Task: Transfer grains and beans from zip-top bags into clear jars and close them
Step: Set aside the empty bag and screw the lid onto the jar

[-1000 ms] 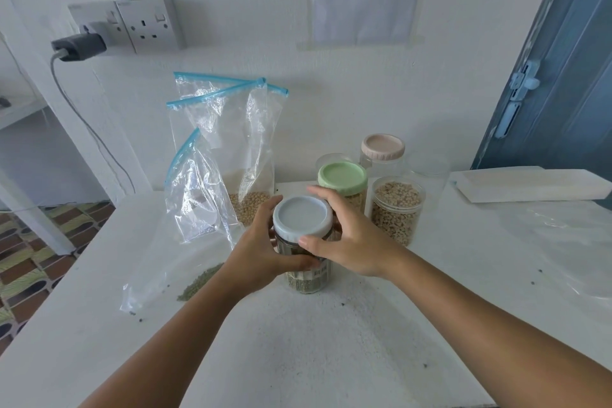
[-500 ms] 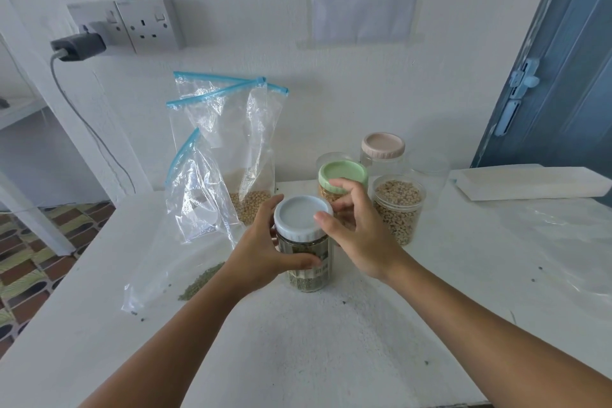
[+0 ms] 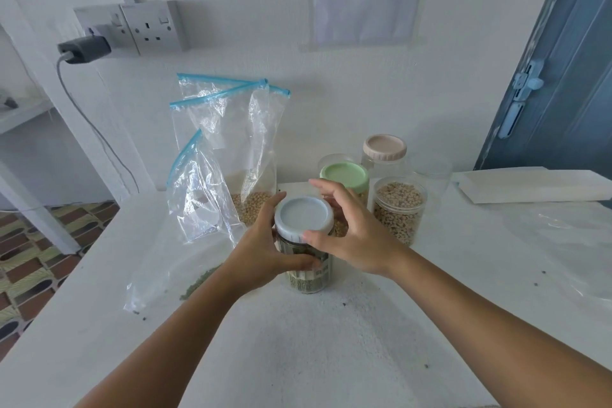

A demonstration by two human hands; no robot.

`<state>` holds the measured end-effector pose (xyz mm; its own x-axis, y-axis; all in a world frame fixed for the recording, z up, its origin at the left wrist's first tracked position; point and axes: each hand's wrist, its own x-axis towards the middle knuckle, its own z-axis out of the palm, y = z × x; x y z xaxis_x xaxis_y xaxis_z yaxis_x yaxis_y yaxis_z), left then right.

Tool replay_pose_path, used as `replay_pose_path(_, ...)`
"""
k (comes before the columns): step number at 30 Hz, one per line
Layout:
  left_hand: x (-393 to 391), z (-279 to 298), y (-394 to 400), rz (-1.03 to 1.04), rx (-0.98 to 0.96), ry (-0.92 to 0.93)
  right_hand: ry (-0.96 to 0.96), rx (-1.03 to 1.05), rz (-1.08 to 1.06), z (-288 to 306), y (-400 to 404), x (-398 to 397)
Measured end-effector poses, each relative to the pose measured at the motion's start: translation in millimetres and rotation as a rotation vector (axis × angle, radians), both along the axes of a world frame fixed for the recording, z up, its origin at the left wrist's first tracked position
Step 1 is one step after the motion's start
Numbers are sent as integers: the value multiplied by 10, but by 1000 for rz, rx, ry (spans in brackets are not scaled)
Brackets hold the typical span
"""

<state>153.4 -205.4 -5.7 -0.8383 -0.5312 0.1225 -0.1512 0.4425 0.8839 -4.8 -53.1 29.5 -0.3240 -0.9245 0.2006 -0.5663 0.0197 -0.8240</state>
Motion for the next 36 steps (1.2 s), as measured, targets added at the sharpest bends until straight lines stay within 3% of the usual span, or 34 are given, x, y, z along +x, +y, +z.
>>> replay_pose_path(6,-44,154,-50,-47,-9,-18,-35,-2,-43,-6,-36,-63)
replay_pose_path(14,-15,126,-42,-18,-11,-24,85,48,-5,-2,-57,-72)
replay_pose_path(26,3,145,-12,-22,-87,-32,153,-150,-322,-221,-116,278)
replay_pose_path(36,-14,185,-13,-13,-105,-3,130,-145,-380,-193,-69,338)
